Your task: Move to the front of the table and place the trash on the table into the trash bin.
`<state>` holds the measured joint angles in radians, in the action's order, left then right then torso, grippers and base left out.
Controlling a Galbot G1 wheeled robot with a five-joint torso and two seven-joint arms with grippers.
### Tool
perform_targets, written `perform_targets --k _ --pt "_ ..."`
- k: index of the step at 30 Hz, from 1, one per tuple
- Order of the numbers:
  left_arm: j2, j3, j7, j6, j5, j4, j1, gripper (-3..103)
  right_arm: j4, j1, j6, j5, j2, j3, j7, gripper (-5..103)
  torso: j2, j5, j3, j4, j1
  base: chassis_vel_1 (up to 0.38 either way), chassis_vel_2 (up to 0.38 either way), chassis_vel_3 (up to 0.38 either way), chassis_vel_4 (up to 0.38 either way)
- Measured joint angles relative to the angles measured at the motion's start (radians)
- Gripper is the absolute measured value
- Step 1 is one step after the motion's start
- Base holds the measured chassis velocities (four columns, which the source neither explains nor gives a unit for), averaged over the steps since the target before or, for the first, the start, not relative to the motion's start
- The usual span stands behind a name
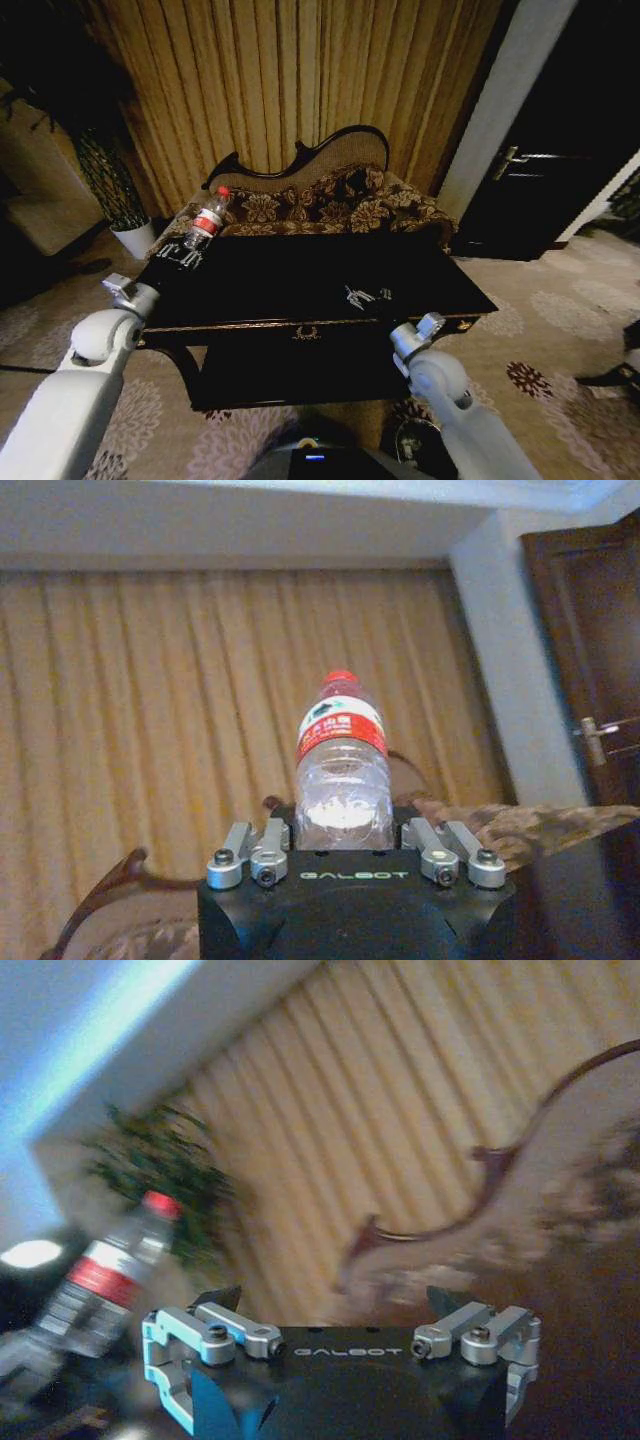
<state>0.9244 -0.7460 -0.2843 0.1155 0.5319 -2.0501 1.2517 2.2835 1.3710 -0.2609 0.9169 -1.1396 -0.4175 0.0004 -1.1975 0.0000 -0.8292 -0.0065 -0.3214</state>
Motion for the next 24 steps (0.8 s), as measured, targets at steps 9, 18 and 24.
perform_targets --k 9,18,24 --pt "0.051 0.096 0.004 0.002 -0.108 -0.142 0.071 43 0.132 0.002 -0.050 0.099 0.008 0.034 0.000 100 0.000 -0.0002 0.000 -0.0003 0.000 0.000 0.000 0.000 0.000" --pt "-0.033 0.134 -0.027 -0.009 -0.104 -0.204 0.100 43 0.133 0.024 -0.051 0.068 0.059 0.043 0.000 100 0.000 -0.0001 0.000 -0.0001 0.000 0.000 0.000 0.000 0.000" --pt "-0.095 0.160 -0.030 -0.014 -0.101 -0.240 0.099 43 0.147 0.029 -0.050 0.066 0.064 0.045 0.000 100 0.000 -0.0002 0.000 -0.0001 0.000 0.000 0.000 0.000 0.000"
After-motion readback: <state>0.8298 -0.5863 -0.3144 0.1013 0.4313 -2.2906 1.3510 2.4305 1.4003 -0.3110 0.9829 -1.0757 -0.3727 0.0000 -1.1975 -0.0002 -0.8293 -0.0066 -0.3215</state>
